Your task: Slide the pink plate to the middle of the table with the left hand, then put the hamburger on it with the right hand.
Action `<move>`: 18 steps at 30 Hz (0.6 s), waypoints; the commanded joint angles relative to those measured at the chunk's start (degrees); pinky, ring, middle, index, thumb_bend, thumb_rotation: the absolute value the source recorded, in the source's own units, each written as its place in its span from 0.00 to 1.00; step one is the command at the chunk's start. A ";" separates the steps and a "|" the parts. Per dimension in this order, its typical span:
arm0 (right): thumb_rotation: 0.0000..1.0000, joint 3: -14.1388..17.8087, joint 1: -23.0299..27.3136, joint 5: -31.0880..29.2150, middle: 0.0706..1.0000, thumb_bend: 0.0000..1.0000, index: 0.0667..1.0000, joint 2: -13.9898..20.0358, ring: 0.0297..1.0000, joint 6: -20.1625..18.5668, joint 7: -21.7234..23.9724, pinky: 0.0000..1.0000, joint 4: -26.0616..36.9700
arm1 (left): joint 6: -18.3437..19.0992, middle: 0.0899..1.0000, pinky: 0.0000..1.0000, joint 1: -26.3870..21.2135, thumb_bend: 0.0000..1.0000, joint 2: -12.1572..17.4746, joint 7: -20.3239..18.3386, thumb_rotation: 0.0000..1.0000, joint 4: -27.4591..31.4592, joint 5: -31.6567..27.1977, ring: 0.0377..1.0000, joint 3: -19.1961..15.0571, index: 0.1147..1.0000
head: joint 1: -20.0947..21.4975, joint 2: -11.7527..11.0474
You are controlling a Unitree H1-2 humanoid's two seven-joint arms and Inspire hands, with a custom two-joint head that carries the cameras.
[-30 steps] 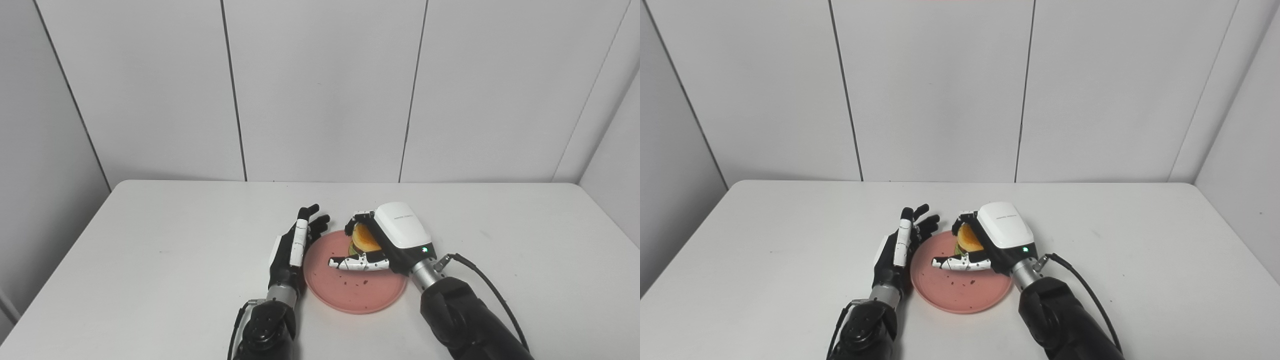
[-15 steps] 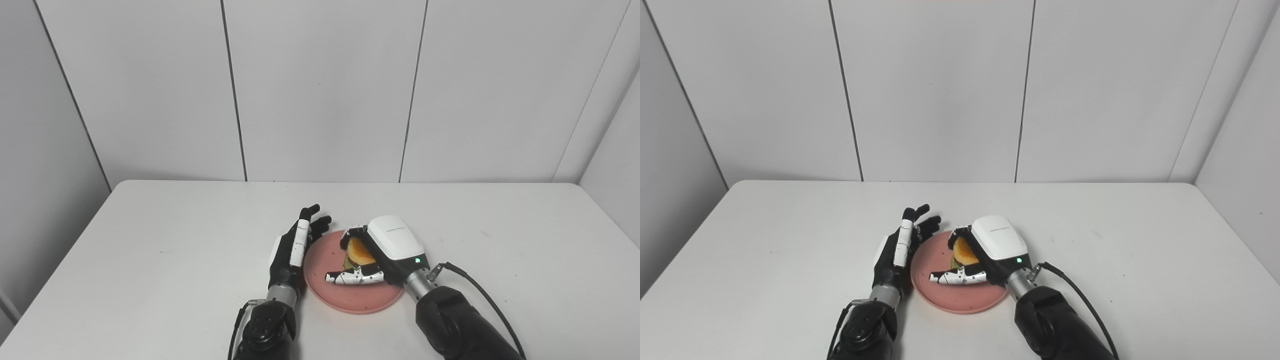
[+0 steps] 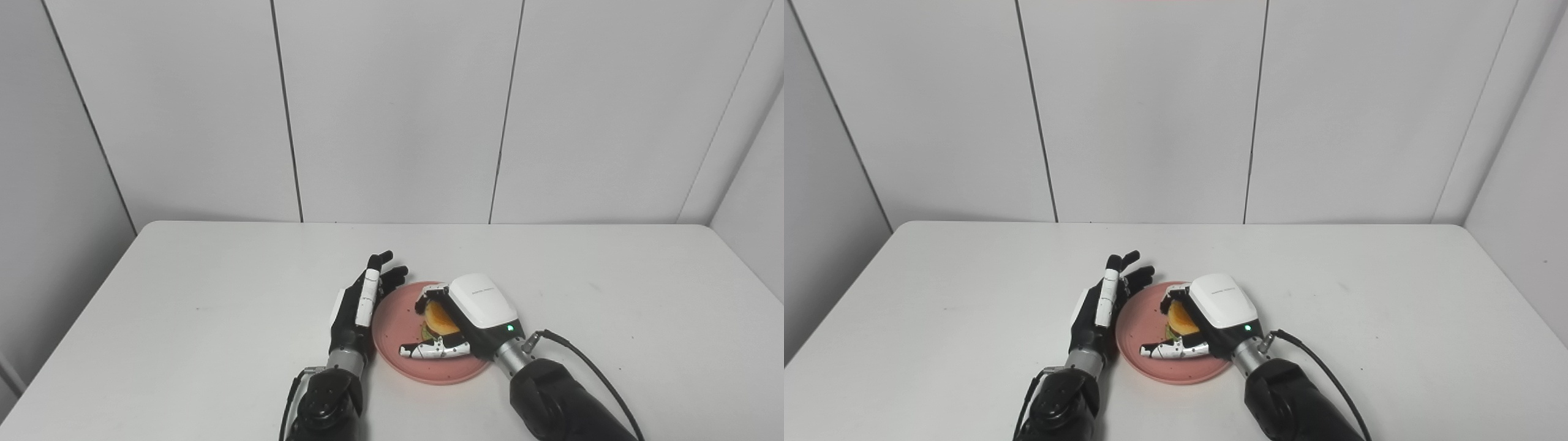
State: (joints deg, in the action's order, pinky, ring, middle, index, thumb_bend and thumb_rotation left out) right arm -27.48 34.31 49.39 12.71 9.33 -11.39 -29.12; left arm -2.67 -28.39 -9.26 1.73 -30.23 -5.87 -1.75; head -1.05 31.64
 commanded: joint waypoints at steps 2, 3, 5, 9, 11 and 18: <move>0.86 -0.46 2.89 0.54 0.60 0.71 0.61 0.79 0.55 1.11 0.64 0.48 1.68 | 1.35 0.75 0.86 -0.96 0.92 -0.23 0.77 0.94 1.17 0.54 0.82 0.12 0.81 | -0.07 0.13; 0.87 -0.71 2.84 0.63 0.61 0.71 0.62 1.01 0.57 1.22 1.10 0.49 1.88 | 1.33 0.75 0.86 -0.92 0.92 -0.19 0.71 0.94 1.18 0.55 0.82 0.17 0.81 | -0.05 0.17; 0.88 -1.11 2.73 0.71 0.66 0.71 0.65 1.36 0.63 1.53 1.71 0.55 2.17 | 1.28 0.75 0.86 -0.86 0.91 -0.13 0.57 0.94 1.12 0.43 0.83 0.16 0.81 | -0.01 0.22; 0.92 -1.55 2.48 0.41 0.77 0.73 0.75 1.73 0.76 1.85 2.65 0.68 2.58 | 1.12 0.76 0.85 -0.76 0.92 -0.03 0.26 0.94 1.02 0.30 0.81 0.20 0.81 | 0.02 0.24; 0.93 -1.48 2.35 0.07 0.79 0.73 0.76 1.75 0.78 1.94 2.91 0.70 2.66 | 1.02 0.76 0.84 -0.73 0.92 -0.01 0.16 0.94 0.98 0.24 0.81 0.21 0.81 | 0.03 0.27; 0.97 -1.12 2.08 -0.36 0.88 0.75 0.85 1.92 0.87 2.76 2.31 0.88 2.66 | 1.16 0.77 0.85 -0.55 0.93 0.05 -0.15 0.95 1.08 0.03 0.80 0.23 0.82 | 0.08 0.27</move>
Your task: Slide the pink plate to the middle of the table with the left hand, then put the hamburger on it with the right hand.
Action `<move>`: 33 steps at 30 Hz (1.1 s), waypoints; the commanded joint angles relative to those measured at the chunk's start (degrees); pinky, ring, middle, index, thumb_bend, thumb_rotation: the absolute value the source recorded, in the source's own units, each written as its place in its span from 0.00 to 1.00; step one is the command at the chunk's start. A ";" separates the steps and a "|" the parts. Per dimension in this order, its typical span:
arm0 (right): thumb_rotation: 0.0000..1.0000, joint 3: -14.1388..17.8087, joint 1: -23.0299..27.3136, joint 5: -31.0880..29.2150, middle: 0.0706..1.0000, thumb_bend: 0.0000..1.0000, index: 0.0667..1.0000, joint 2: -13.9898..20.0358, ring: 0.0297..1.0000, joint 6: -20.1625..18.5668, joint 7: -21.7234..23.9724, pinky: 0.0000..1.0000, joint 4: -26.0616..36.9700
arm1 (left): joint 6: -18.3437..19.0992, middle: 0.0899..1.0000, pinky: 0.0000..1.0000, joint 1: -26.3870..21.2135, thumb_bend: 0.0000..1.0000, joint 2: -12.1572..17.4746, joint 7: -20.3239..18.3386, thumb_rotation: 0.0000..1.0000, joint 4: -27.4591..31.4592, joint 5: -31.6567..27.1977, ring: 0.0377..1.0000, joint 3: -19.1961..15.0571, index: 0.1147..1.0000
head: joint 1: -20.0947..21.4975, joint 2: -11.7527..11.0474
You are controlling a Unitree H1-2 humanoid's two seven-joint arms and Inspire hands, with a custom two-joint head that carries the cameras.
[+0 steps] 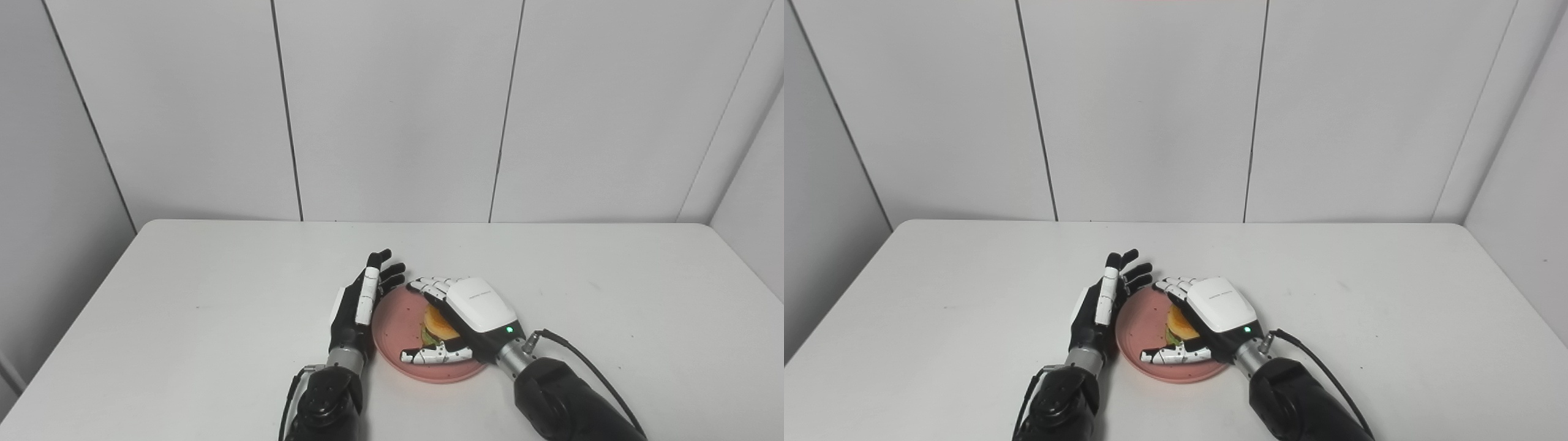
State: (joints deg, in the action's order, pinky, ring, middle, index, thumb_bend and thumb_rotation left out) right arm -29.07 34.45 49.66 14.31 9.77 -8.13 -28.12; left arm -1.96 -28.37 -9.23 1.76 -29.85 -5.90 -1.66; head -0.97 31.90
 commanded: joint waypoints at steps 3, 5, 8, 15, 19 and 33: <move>0.98 0.69 1.64 -0.76 0.88 0.74 0.86 0.65 0.87 2.29 -0.66 0.88 2.90 | 0.44 0.76 0.84 -0.55 0.92 0.00 -0.18 0.94 0.74 0.07 0.80 0.15 0.82 | -0.04 0.04; 0.99 0.91 1.27 -1.01 0.88 0.74 0.86 0.89 0.88 2.15 -0.16 0.88 4.17 | 0.44 0.76 0.84 -0.54 0.92 -0.03 -0.19 0.94 0.77 0.05 0.80 0.16 0.82 | -0.09 0.07; 0.99 1.78 0.07 -2.08 0.88 0.72 0.85 1.43 0.88 2.82 -0.04 0.88 7.72 | -0.35 0.77 0.84 -0.52 0.91 0.06 -0.16 0.95 0.51 0.36 0.81 0.32 0.83 | -0.07 0.10; 1.00 5.97 -2.83 -6.23 0.86 0.74 0.85 1.45 0.86 4.37 -0.59 0.84 14.33 | -2.38 0.74 0.91 -0.19 0.92 -0.72 2.42 0.92 0.53 0.90 0.83 -0.61 0.79 | 0.01 0.13; 1.00 8.92 -4.16 -8.69 0.85 0.76 0.84 0.36 0.83 4.99 -2.24 0.75 16.60 | -4.03 0.76 0.96 -0.11 0.94 -0.66 4.54 0.94 0.07 2.55 0.85 -0.50 0.77 | -0.06 0.10; 1.00 20.73 -7.60 -28.60 0.87 0.80 0.86 -6.90 0.84 2.51 -0.02 0.75 13.95 | -9.66 0.94 0.99 0.40 0.99 1.21 8.06 0.94 -1.63 10.16 0.98 1.45 0.87 | -0.22 0.55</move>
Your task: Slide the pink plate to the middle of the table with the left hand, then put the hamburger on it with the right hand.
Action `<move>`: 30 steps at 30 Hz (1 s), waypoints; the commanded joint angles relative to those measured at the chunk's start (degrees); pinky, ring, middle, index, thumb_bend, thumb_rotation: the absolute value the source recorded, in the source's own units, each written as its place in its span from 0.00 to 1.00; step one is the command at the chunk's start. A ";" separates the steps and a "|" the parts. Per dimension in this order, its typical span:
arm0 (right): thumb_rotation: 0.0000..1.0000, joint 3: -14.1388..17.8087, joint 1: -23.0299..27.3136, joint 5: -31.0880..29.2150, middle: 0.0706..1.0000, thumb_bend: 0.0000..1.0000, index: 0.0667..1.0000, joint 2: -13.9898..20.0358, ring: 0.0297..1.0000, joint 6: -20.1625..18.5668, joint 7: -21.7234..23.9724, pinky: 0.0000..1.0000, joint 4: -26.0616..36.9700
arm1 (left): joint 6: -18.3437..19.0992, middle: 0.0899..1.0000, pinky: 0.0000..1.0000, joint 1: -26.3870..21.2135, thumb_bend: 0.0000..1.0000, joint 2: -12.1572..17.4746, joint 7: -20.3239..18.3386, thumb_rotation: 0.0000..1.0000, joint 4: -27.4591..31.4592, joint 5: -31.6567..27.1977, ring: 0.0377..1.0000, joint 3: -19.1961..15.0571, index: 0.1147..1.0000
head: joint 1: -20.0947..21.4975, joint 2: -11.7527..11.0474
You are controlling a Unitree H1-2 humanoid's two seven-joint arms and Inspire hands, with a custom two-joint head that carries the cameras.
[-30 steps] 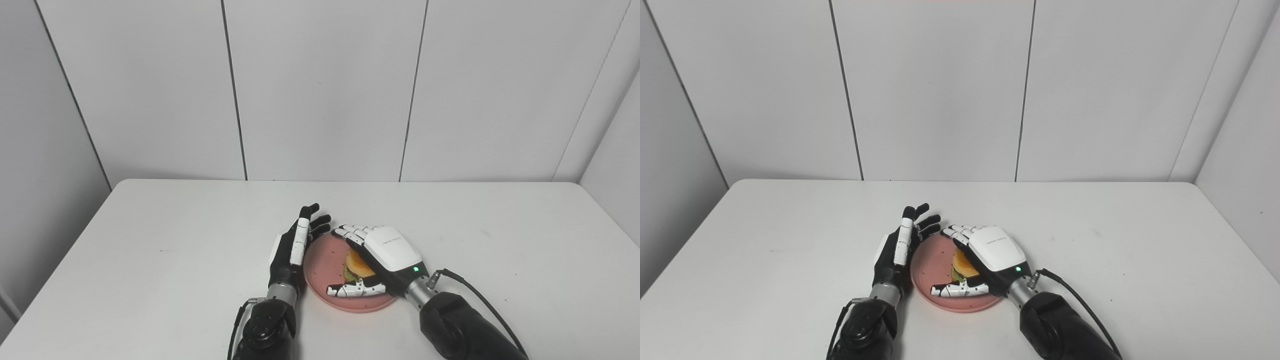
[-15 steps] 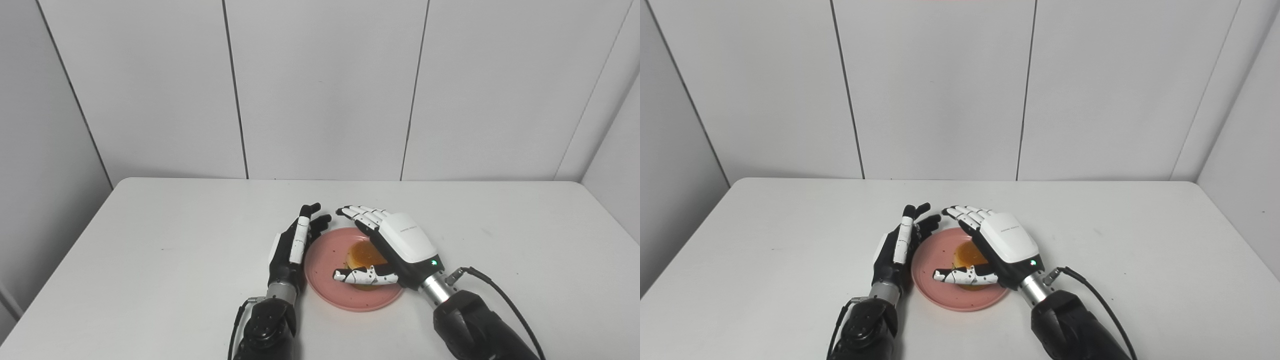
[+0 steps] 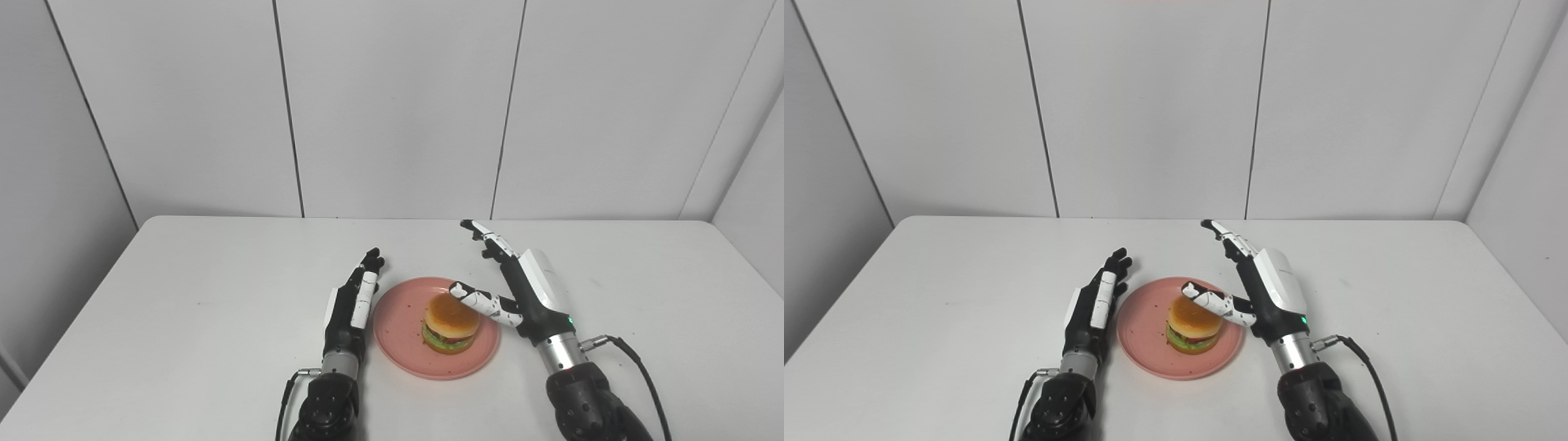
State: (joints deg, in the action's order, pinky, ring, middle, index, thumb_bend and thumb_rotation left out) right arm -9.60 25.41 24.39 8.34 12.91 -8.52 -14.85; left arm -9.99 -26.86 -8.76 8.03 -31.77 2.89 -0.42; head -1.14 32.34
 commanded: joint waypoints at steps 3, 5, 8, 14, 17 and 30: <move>1.00 4.67 0.86 -10.16 0.86 0.78 0.86 -3.59 0.85 -2.61 1.70 0.79 0.04 | -2.02 0.95 1.00 -1.23 1.00 0.87 2.65 0.93 0.08 2.05 0.99 -0.10 0.87 | -0.08 0.15; 1.00 6.96 0.59 -14.96 0.87 0.77 0.87 -5.37 0.86 -4.98 2.86 0.82 -0.15 | -2.20 0.95 1.00 -1.30 0.99 1.10 2.90 0.94 -0.06 2.16 0.99 -0.15 0.88 | -0.11 0.18; 1.00 9.71 0.36 -20.75 0.89 0.77 0.88 -7.36 0.88 -8.65 4.29 0.86 -0.31 | -2.11 0.96 1.00 -1.39 0.99 1.55 2.44 0.94 -0.19 1.68 1.00 -0.17 0.89 | -0.10 0.25; 1.00 12.32 -0.05 -26.04 0.96 0.82 0.96 -8.53 0.96 -12.56 5.51 0.98 -2.09 | -0.46 0.99 1.00 -1.49 0.97 2.36 1.98 0.94 0.35 1.58 1.00 0.08 0.95 | 0.00 0.30; 1.00 13.24 -0.07 -27.90 0.97 0.82 0.96 -8.92 0.97 -13.34 5.80 1.00 -3.02 | -0.05 0.99 1.00 -1.49 0.96 2.47 2.52 0.95 0.61 1.85 1.00 0.08 0.97 | -0.06 0.34; 1.00 13.30 0.04 -29.85 1.00 0.86 1.00 -7.76 1.00 -9.08 8.60 1.00 -9.41 | 0.63 1.00 1.00 -1.66 0.98 2.96 3.09 1.00 0.55 1.87 1.00 -0.56 1.00 | -0.18 0.58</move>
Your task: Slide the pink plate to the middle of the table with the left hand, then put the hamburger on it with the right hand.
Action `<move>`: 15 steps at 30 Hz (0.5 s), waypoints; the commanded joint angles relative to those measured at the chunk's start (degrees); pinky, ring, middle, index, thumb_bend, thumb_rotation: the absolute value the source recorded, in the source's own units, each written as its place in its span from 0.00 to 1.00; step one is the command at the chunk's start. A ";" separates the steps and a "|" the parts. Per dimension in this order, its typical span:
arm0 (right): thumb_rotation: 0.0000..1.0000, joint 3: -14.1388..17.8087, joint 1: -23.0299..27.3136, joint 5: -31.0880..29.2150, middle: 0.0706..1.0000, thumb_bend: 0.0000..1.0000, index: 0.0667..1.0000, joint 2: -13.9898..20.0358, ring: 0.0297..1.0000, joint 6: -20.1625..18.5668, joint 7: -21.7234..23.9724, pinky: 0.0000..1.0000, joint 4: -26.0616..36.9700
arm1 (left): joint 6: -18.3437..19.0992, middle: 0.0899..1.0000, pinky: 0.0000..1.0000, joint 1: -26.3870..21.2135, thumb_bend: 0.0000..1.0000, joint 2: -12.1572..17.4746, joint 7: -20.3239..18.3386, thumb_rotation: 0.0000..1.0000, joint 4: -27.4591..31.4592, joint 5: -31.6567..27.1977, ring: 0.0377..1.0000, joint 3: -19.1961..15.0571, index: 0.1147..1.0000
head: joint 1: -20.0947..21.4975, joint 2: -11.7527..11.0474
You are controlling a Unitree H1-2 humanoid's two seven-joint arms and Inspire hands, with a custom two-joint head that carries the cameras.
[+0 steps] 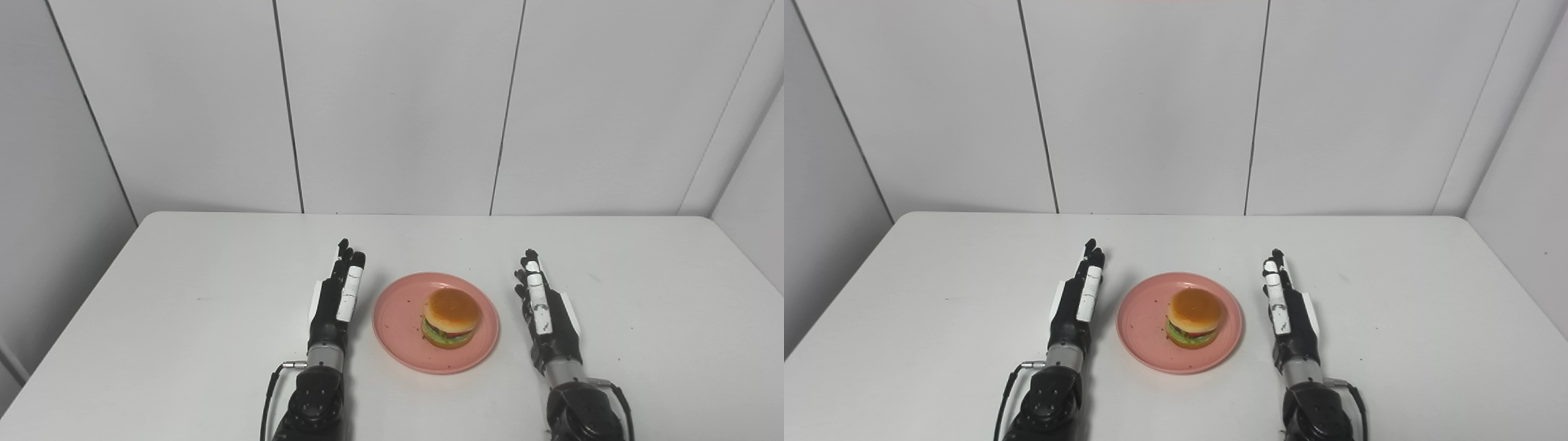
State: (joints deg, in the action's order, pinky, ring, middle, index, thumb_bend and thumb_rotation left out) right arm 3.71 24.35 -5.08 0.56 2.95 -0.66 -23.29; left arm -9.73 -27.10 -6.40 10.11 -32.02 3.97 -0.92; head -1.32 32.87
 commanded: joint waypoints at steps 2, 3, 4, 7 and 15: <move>1.00 0.05 1.12 -0.52 1.00 0.87 1.00 0.17 1.00 1.15 0.88 1.00 -1.46 | 0.23 1.00 1.00 -1.30 0.98 0.53 1.08 1.00 0.91 0.89 1.00 -0.03 1.00 | -0.03 0.10; 1.00 0.05 1.14 -0.56 1.00 0.87 1.00 0.23 1.00 1.19 0.93 1.00 -1.60 | 0.13 1.00 1.00 -1.27 0.98 0.52 1.08 1.00 0.91 0.90 1.00 -0.01 1.00 | -0.04 0.10; 1.00 0.03 1.18 -0.54 1.00 0.88 1.00 0.31 1.00 1.25 0.93 1.00 -1.74 | 0.00 1.00 1.00 -1.25 0.98 0.50 1.13 1.00 0.88 0.95 1.00 0.01 1.00 | -0.07 0.10; 1.00 -0.14 1.20 -0.30 1.00 0.88 1.00 0.51 1.00 1.25 0.89 1.00 -1.87 | -0.40 1.00 1.00 -1.17 0.98 0.41 1.61 1.00 0.61 1.46 1.00 0.13 1.00 | -0.13 0.12; 1.00 -0.19 1.22 -0.30 1.00 0.87 0.99 0.45 1.00 1.24 0.70 1.00 -1.98 | -0.29 1.00 1.00 -0.79 0.96 0.13 1.74 1.00 1.29 1.20 1.00 -0.09 1.00 | 0.15 0.23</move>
State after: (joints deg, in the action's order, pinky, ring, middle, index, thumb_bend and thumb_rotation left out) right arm 3.55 24.91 -5.31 0.90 3.23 -0.52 -24.38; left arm -9.78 -27.06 -6.59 11.06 -32.04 4.76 -0.91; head -1.14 33.05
